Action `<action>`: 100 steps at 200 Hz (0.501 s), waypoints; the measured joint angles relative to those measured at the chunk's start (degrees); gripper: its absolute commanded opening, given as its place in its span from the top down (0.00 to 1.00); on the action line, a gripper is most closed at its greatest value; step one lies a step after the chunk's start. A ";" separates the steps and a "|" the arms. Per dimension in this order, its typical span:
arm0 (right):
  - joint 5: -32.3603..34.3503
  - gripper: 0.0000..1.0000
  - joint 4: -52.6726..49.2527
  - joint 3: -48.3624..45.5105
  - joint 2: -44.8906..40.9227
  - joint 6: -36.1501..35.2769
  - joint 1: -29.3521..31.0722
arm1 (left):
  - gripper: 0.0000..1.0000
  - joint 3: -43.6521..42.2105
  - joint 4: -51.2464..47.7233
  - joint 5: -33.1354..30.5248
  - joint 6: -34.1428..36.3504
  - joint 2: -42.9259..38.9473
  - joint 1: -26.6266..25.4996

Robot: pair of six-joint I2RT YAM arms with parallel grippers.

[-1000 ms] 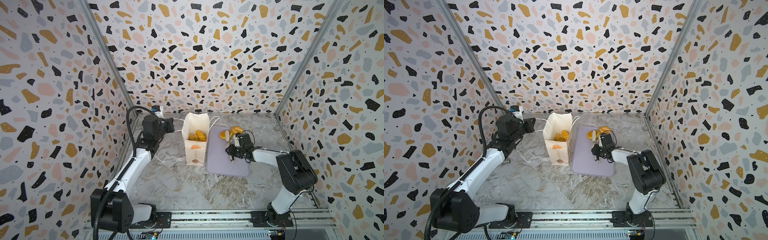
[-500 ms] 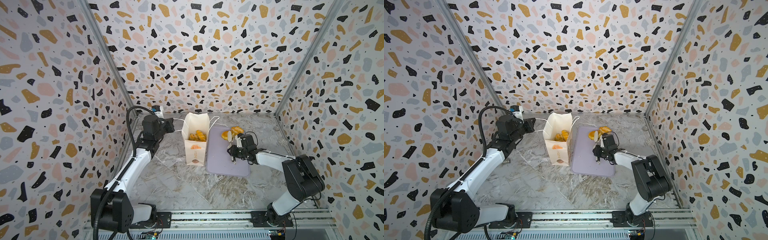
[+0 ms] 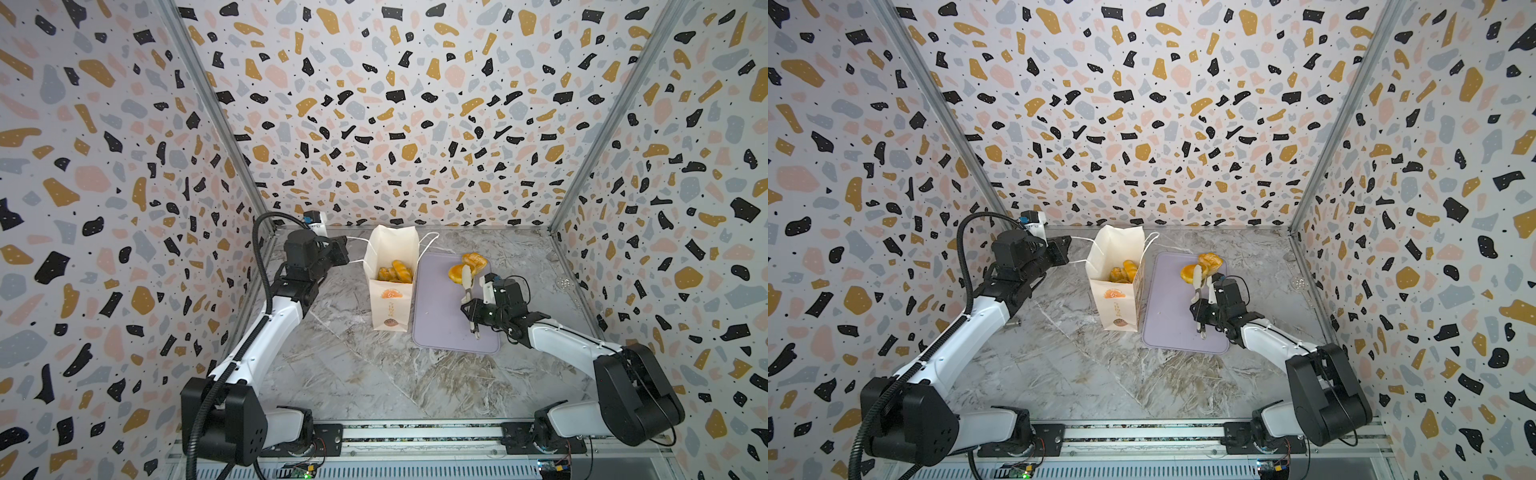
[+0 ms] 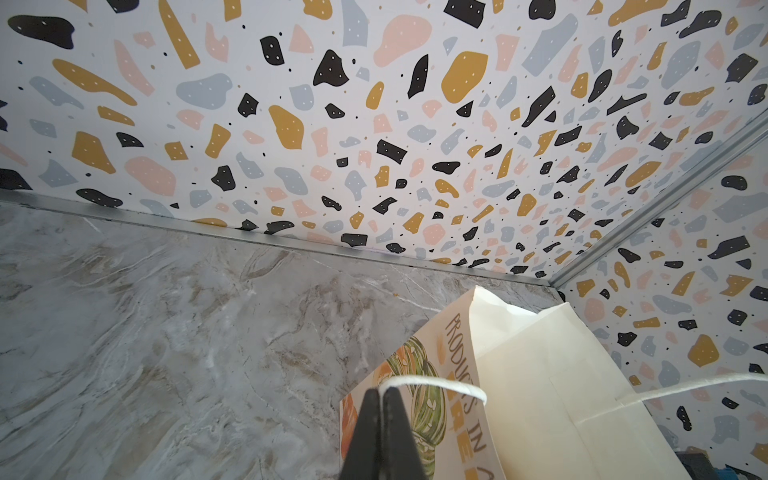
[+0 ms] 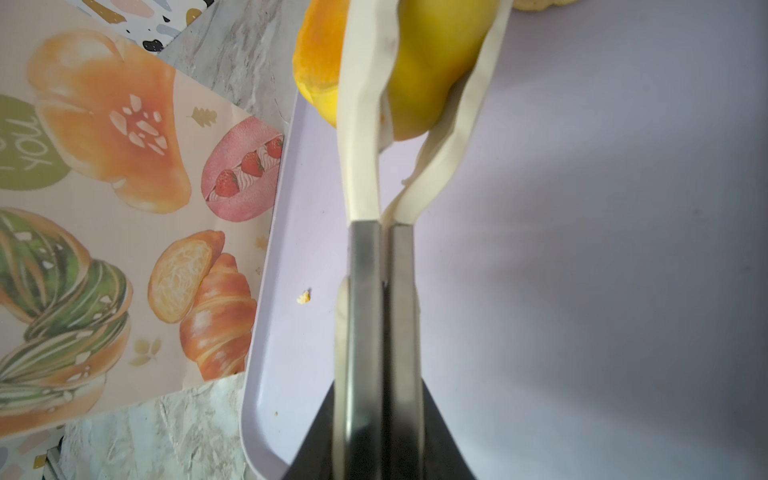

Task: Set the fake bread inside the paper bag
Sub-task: 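Lift the bun in the tongs and carry it up toward the bag opening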

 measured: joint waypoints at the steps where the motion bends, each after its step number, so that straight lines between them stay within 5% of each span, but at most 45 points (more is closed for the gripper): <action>1: 0.00 0.78 0.00 -0.17 -0.22 0.04 0.00 | 1.00 0.00 0.00 0.00 0.00 0.00 0.00; 100: 0.94 0.78 -5.51 -5.44 -15.23 1.75 1.55 | 1.00 0.00 0.07 0.02 -0.11 0.00 -0.46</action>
